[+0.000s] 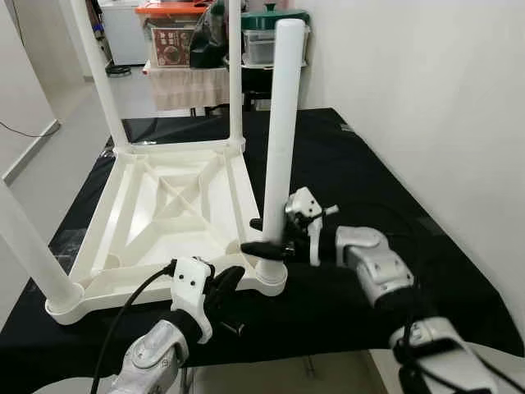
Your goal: Building children table
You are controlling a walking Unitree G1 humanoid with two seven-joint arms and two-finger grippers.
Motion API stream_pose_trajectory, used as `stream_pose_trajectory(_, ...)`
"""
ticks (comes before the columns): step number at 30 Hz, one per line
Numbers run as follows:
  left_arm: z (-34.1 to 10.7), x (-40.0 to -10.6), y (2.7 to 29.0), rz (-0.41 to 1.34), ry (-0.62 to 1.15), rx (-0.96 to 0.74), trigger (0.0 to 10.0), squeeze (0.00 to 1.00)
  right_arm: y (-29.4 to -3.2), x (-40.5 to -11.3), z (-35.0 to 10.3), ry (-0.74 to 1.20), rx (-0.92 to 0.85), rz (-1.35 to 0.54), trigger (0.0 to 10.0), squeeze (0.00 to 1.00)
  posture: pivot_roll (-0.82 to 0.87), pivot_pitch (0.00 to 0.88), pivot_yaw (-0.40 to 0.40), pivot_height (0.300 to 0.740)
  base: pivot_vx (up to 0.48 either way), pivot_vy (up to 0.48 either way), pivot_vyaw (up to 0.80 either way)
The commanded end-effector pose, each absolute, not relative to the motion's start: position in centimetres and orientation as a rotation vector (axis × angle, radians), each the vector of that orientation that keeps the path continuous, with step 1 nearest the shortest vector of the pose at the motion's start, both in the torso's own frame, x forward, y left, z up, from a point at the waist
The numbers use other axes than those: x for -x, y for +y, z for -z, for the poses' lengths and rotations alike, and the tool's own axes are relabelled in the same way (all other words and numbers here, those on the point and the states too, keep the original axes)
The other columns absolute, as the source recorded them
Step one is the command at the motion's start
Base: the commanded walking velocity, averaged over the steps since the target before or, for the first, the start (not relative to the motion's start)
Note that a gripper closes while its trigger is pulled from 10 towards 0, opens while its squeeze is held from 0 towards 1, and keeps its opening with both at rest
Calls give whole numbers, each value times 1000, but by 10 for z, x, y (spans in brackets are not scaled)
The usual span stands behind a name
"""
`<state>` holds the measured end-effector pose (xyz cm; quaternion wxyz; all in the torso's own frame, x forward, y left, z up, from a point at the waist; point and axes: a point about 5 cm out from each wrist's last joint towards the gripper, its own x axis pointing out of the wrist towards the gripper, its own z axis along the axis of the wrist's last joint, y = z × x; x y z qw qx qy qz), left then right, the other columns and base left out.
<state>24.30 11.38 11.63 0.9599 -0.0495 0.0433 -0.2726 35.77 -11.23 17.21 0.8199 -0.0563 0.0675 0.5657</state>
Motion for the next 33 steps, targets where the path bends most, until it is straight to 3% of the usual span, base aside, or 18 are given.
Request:
stream_pose_trajectory(1,-114,-241,114,544,91,83,10000,0,-117,-360,-173,145,87,-1208,0,0,17,0,-50,740,0,0,0)
stream_pose_trajectory(10,-116,-236,115,526,83,68,10000,0,-122,-362,-159,142,107,-1080,0,0,18,0,-43,740,0,0,0)
stream_pose_trajectory(12,-118,-234,117,513,74,50,10000,0,-115,-353,-136,236,102,-877,0,0,17,0,-43,740,0,0,0)
stream_pose_trajectory(13,-118,-234,117,513,74,50,10000,0,-115,-353,-136,236,102,-877,0,0,17,0,-43,740,0,0,0)
stream_pose_trajectory(15,-120,-234,118,507,70,39,10000,0,-100,-324,-110,366,8,-504,0,0,10,0,-31,740,0,0,0)
stream_pose_trajectory(18,-119,-234,119,518,78,41,10000,0,-84,-311,-118,299,151,-534,0,0,-18,0,-12,740,0,0,0)
stream_pose_trajectory(24,-120,-237,115,543,86,49,10000,0,-84,-328,-117,298,153,-558,0,0,-5,0,-23,740,0,0,0)
stream_pose_trajectory(25,-121,-237,115,533,82,52,10000,0,-81,-330,-116,306,133,-577,10000,0,-3,0,-27,740,0,0,0)
stream_pose_trajectory(27,-121,-237,115,533,82,52,10000,0,-81,-330,-116,306,133,-577,10000,0,-3,0,-27,740,0,0,0)
stream_pose_trajectory(28,-122,-237,116,522,78,54,10000,0,-77,-331,-120,285,111,-606,10000,667,1,0,-31,740,0,0,0)
stream_pose_trajectory(29,-122,-237,116,513,76,55,10000,0,-74,-328,-126,278,94,-601,10000,667,1,0,-31,740,0,0,0)
stream_pose_trajectory(30,-123,-238,116,510,74,56,10000,0,-70,-326,-133,259,65,-648,10000,1000,4,0,-37,740,0,0,0)
stream_pose_trajectory(33,-123,-238,115,514,75,58,10000,0,-64,-326,-157,125,48,-866,10000,1000,2,0,-34,740,0,0,0)
